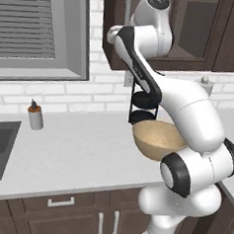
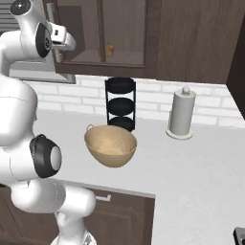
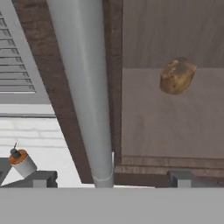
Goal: Open the cabinet, pick up the bread from the cabinet and place it in the basket. Then move the basket to the dining counter.
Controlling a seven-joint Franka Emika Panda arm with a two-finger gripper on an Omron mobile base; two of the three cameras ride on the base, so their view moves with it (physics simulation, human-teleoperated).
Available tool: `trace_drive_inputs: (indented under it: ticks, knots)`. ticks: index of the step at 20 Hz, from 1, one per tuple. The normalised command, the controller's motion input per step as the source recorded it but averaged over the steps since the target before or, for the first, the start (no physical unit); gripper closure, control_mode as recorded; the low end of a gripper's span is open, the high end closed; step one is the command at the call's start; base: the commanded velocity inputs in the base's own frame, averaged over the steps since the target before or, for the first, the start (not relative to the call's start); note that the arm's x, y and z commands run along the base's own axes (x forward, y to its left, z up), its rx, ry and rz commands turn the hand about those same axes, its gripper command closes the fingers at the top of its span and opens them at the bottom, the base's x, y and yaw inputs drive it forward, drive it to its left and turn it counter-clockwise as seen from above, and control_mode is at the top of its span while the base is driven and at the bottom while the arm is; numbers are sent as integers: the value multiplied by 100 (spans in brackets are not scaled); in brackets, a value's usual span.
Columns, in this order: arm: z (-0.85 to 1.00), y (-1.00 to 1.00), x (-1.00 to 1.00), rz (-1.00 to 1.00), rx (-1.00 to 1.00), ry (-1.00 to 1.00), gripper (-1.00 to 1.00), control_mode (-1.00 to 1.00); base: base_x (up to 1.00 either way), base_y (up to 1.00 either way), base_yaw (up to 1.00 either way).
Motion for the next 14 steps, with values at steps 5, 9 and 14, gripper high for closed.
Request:
trace_drive_inputs:
  ticks: [5, 9, 14]
  knots:
    - [0, 8, 41, 0, -3, 0, -100, -100, 0, 0, 0]
    - [0, 16, 21, 0, 0, 0, -100, -100, 0, 0, 0]
    - [-1, 8, 22, 0, 0, -3, -100, -100, 0, 0, 0]
